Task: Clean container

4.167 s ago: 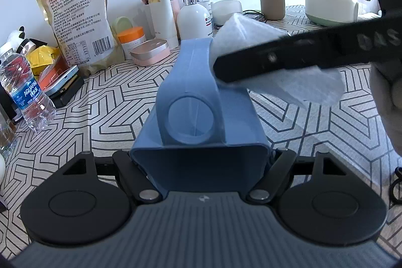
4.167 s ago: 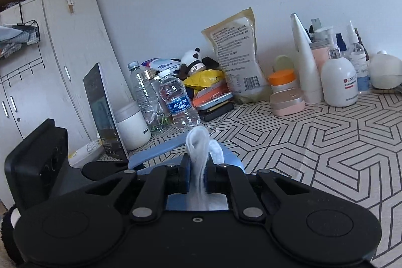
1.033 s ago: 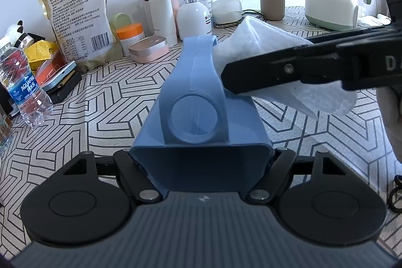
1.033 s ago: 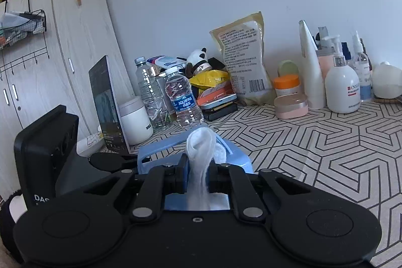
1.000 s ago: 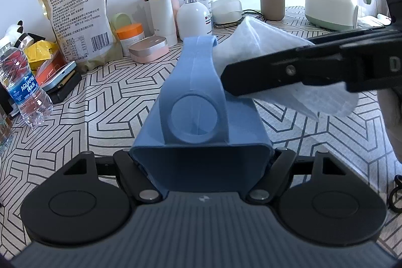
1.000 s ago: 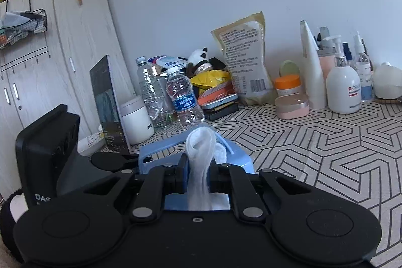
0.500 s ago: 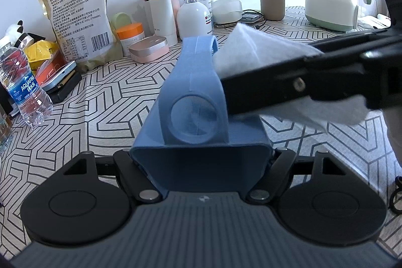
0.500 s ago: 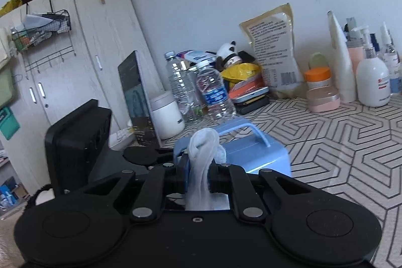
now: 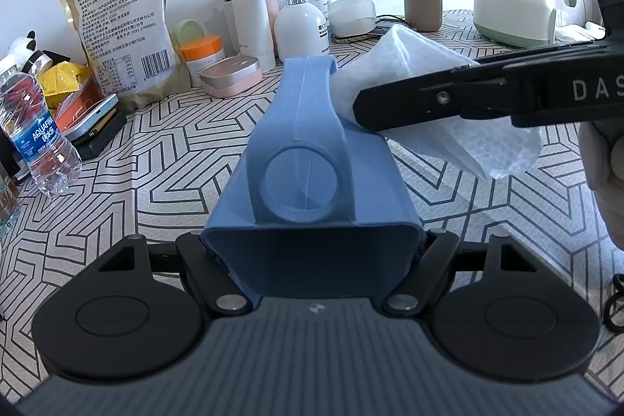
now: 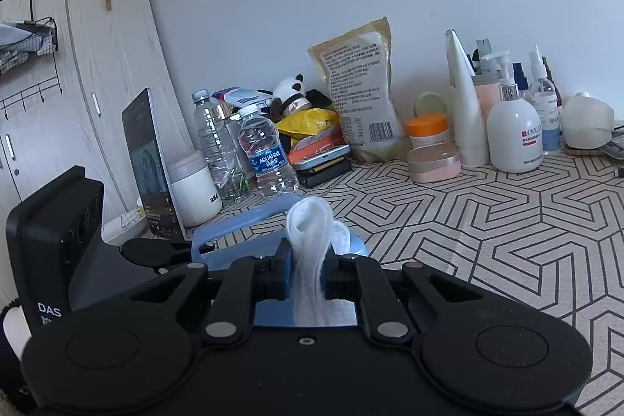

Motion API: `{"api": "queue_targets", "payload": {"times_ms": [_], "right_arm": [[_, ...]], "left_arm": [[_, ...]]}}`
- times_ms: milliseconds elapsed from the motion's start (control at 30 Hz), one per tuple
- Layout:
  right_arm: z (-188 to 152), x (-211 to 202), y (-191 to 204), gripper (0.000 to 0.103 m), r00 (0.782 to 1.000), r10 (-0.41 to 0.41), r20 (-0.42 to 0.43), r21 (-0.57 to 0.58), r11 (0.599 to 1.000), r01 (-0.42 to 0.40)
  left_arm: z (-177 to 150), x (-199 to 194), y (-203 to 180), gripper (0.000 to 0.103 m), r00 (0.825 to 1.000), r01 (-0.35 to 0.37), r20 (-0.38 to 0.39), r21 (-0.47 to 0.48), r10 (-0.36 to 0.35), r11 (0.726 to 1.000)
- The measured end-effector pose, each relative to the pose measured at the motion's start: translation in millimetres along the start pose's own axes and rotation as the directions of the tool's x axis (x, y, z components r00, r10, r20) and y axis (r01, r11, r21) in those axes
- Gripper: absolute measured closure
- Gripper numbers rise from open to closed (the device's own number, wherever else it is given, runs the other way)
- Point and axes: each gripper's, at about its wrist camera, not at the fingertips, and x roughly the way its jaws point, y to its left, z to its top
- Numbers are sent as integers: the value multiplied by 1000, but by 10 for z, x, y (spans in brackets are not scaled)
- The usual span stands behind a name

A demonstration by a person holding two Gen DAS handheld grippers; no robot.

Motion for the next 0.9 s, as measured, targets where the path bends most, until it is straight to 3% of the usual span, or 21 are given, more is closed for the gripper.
{"api": "queue_targets", "payload": {"times_ms": [167, 333, 900], "right_arm": [[9, 2, -5, 89, 1000, -13, -2, 1, 1000, 13], [19, 0, -87, 80, 999, -31, -11, 36, 999, 31], [-22, -17, -114, 80, 999, -40, -18, 51, 998, 41]], "left_arm": [[5, 4, 16, 27, 1000, 3, -1, -5, -3, 1000], [7, 5, 22, 27, 1000, 4, -2, -7, -4, 1000], [8, 5, 31, 27, 1000, 5, -3, -10, -5, 1000]]}}
